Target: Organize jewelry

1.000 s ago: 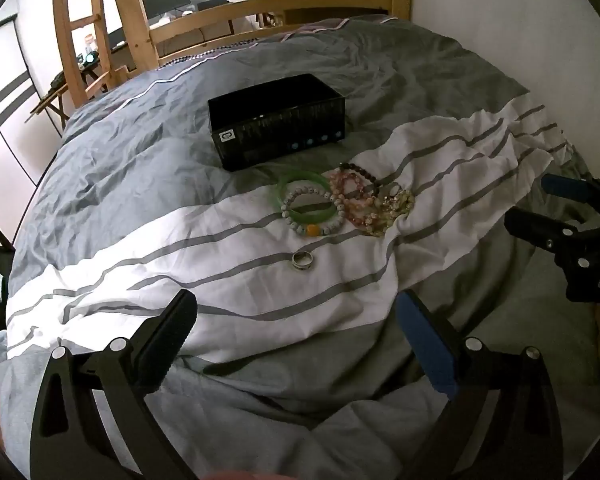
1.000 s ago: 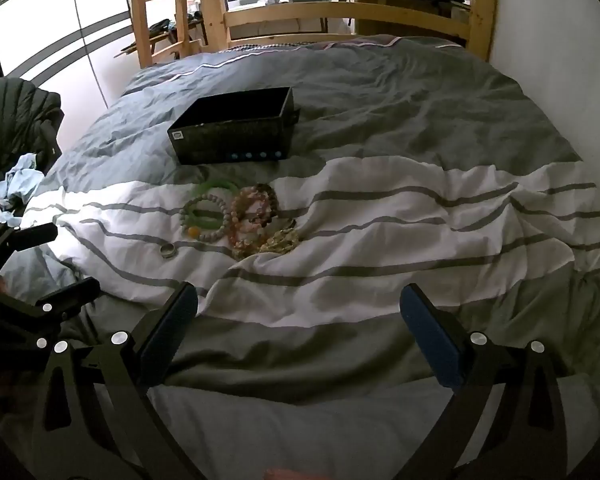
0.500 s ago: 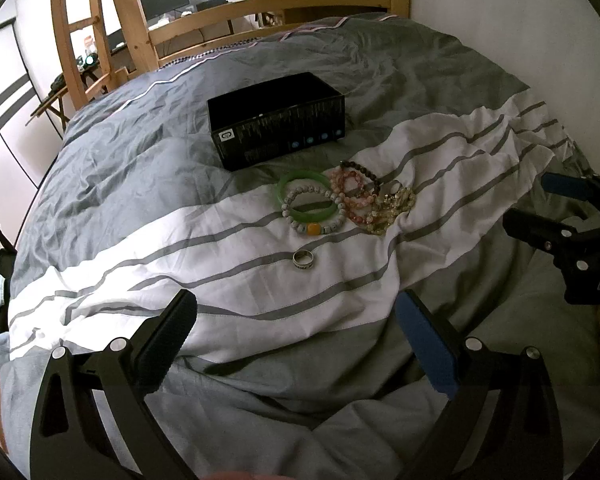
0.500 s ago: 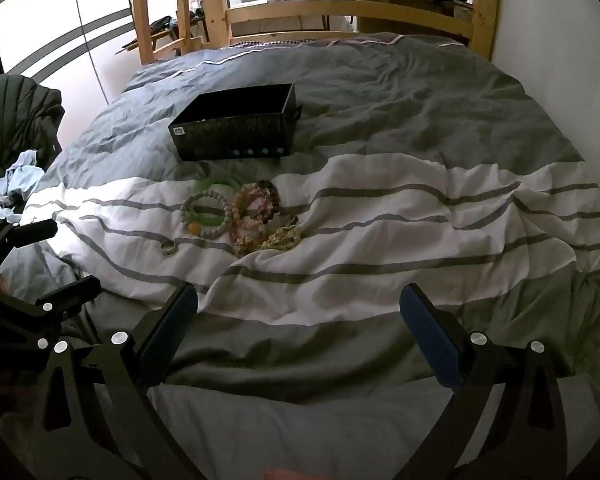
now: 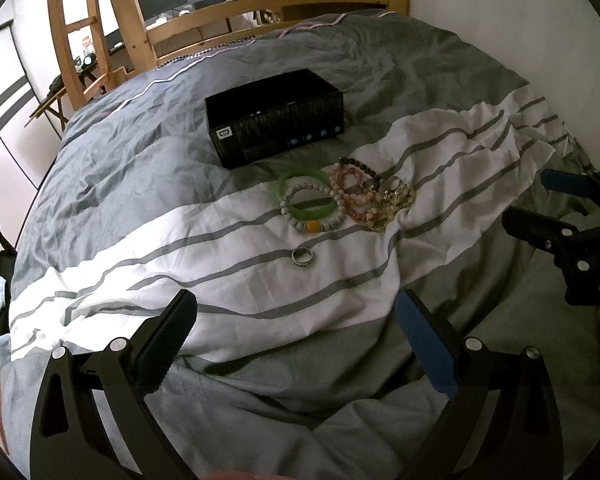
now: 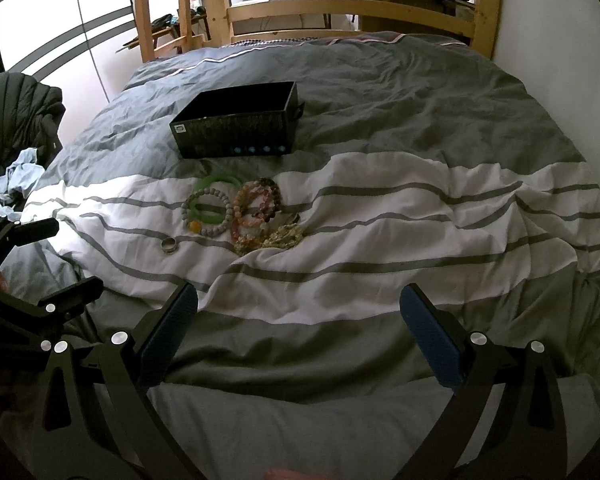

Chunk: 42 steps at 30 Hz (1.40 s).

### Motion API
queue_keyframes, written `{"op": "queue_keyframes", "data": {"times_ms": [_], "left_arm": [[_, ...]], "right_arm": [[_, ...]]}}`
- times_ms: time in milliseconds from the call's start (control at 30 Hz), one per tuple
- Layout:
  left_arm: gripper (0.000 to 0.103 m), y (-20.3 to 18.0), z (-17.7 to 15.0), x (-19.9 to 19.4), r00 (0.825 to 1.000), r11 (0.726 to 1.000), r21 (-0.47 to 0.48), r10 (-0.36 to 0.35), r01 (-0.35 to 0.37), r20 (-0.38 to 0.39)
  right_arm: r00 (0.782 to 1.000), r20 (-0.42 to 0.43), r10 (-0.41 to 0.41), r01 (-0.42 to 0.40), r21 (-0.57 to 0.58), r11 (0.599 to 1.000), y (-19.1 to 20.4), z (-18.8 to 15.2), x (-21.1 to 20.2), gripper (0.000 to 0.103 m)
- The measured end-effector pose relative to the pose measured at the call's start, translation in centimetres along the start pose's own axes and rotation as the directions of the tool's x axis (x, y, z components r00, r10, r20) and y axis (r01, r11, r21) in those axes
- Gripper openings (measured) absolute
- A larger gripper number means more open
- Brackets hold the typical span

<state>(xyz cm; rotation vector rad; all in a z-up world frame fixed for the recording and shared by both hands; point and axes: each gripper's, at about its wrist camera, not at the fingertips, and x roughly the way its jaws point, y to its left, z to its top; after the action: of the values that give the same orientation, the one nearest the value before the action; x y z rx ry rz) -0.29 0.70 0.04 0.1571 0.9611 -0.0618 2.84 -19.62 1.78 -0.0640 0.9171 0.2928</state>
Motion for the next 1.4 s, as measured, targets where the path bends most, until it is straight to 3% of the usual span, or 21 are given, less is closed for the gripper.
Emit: {"op": "queue_keyframes", "data": {"times_ms": [1400], "left_arm": [[0.098,-0.89,-0.28,0.71,1.000,1.000,0.015,0.008,-0.008,-0.011]], "right_arm": [[1.000,-0.009,-0.002,0.002,-0.001,1.000,0.16,-0.16,0.24,0.100]]}}
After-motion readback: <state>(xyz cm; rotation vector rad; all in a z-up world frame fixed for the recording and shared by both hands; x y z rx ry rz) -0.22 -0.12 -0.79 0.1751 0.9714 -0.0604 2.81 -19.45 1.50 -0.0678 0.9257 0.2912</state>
